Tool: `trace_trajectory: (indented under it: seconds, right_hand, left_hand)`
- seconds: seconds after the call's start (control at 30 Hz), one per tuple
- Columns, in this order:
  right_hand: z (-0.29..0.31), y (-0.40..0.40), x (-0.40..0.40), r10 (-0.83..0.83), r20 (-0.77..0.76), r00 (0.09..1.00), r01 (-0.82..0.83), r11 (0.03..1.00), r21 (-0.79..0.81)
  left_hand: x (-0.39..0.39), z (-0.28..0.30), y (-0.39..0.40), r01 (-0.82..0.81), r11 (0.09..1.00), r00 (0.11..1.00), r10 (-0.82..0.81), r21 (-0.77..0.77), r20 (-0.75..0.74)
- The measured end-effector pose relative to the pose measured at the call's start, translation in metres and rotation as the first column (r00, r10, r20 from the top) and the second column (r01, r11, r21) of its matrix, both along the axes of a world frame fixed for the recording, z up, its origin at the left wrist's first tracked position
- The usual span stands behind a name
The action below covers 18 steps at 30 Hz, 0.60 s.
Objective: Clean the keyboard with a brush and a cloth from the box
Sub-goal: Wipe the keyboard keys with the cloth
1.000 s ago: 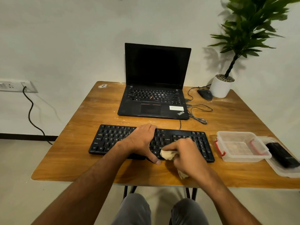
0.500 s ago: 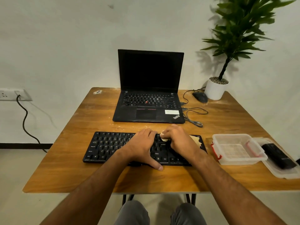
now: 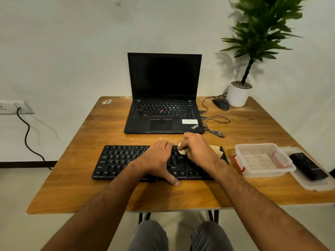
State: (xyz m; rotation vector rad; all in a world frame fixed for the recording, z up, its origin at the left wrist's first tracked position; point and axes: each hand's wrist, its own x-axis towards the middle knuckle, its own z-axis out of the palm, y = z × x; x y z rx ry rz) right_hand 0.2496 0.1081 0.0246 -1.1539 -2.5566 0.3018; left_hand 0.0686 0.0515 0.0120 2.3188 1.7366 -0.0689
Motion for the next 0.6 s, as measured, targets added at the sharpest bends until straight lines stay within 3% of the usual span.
trace_trajectory:
  seconds: [0.2,0.43,0.6]
  right_hand:
    - [0.007,0.017,0.037,-0.228,0.068,0.971,0.231,0.972,-0.034]
    - [0.005,-0.005,-0.007,-0.075,-0.052,0.996,0.075,0.997,0.001]
    - [-0.002,0.003,0.017,-0.174,-0.013,0.985,0.174,0.985,0.011]
  left_hand:
    - [0.000,-0.001,0.001,-0.018,1.000,1.000,0.018,-0.025,0.009]
    - [0.003,0.001,0.001,-0.006,1.000,1.000,0.006,-0.001,0.000]
    - [0.002,0.002,-0.001,-0.030,0.999,0.999,0.031,-0.023,0.021]
